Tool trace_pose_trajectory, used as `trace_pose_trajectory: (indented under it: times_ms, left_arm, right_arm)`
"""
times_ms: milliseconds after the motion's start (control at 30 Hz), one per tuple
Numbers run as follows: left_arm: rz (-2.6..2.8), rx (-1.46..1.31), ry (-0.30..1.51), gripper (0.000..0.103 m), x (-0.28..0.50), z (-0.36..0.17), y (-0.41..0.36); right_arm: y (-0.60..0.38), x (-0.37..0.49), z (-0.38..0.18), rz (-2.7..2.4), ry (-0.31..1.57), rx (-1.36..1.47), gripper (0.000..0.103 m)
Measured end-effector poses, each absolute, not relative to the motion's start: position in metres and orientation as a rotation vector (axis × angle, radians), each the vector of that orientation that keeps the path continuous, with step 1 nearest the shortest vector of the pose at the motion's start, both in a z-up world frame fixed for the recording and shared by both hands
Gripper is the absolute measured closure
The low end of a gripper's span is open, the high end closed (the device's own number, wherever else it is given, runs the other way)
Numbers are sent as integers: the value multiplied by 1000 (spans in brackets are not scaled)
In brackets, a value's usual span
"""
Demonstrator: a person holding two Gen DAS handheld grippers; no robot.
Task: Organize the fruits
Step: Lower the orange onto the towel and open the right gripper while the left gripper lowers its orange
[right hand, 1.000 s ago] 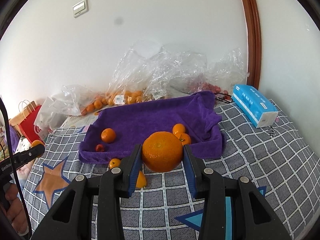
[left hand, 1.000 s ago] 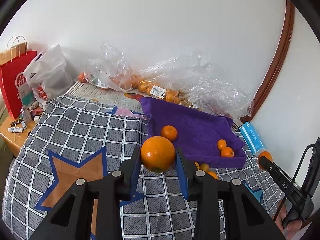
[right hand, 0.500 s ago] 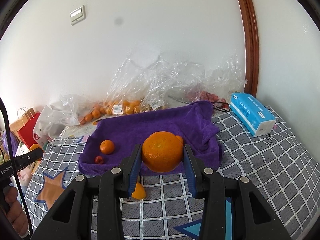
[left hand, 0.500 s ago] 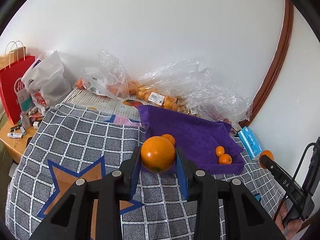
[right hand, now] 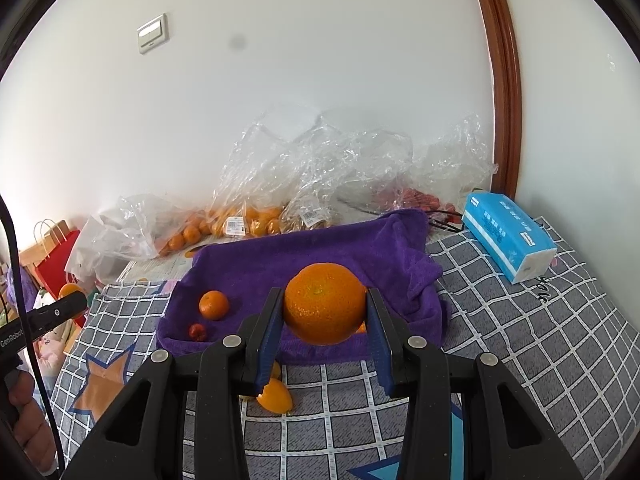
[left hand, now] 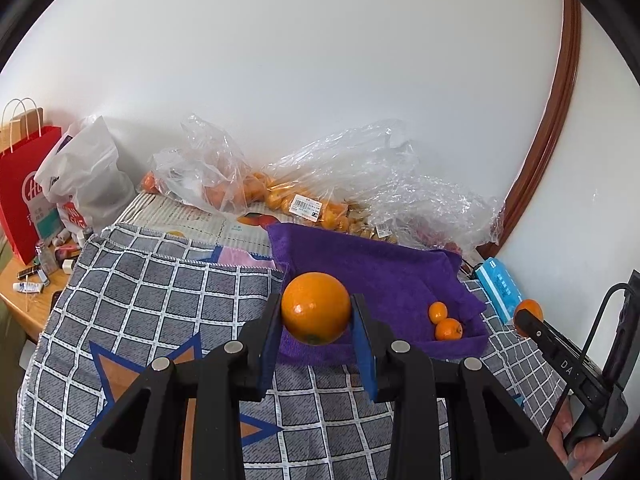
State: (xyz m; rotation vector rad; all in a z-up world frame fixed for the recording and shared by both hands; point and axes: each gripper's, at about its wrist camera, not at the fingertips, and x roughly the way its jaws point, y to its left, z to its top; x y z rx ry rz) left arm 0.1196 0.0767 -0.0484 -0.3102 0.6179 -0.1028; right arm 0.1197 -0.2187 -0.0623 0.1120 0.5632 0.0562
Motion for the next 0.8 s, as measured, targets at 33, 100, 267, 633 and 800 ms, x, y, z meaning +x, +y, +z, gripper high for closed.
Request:
trace_pose_trajectory:
  times_ms: [33, 100, 267, 633, 800]
  left_arm:
    - [-103, -311, 620, 72, 121, -48, 77]
    - [-104, -311, 619, 72, 125, -49, 76]
    - [-106, -306, 634, 72, 138, -54, 73]
    - [-93, -305, 685, 71, 174, -74, 75]
    - [-54, -318, 711, 72, 183, -86, 87]
  right_arm:
    - [-219, 123, -63, 55, 565, 110, 63]
    - [-219, 126, -64, 57, 569, 111, 63]
    - [-219, 139, -68, 55, 574, 103, 63]
    - [-226, 175, -85, 44, 599, 103, 63]
    - [-234, 190, -85, 24, 591, 88, 63]
